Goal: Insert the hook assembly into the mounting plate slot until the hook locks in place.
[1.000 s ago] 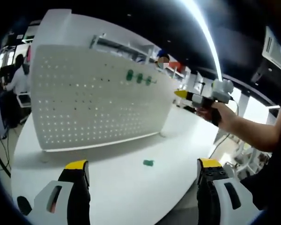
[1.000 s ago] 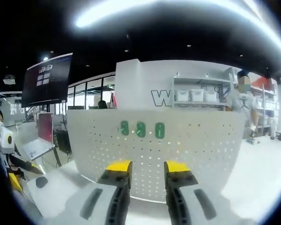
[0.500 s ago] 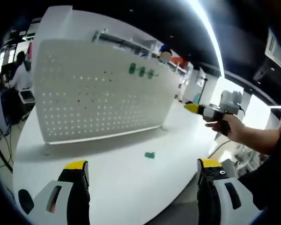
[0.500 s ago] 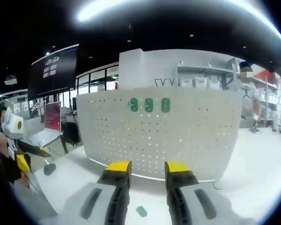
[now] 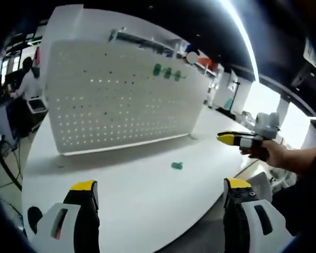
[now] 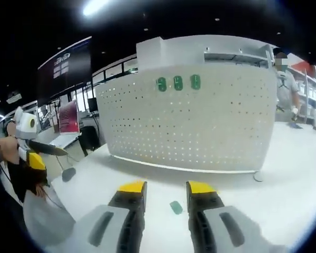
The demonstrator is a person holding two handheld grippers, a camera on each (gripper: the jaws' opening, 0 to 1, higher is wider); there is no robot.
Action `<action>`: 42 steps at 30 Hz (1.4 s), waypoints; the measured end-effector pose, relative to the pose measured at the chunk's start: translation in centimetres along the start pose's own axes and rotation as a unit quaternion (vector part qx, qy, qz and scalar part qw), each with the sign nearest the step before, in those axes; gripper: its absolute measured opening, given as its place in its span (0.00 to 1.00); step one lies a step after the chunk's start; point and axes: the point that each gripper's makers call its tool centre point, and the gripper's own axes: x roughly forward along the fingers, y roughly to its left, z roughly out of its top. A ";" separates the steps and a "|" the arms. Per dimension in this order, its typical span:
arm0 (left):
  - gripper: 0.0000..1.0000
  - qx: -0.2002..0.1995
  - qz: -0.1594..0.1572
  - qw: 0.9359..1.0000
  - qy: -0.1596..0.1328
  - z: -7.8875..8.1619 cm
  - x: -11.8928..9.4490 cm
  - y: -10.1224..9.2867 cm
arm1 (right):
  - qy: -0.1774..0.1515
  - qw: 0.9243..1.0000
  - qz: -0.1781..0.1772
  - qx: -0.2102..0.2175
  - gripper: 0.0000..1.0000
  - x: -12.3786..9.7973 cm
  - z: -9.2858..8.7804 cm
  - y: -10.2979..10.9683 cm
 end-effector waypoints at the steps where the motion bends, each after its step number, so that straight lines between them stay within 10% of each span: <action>1: 1.00 -0.003 0.002 1.000 0.002 -0.2 -0.1 0.2 | 0.002 1.000 0.001 -0.001 0.28 -0.1 -0.2 0.1; 29: 1.00 -0.015 -0.004 0.999 0.038 -3.2 -0.2 -0.5 | 0.088 0.995 0.039 0.034 0.29 -2.3 -6.7 2.1; 42: 1.00 -0.014 -0.024 0.997 0.075 -5.2 1.1 -1.7 | 0.126 0.987 0.057 0.078 0.29 1.0 -9.6 2.4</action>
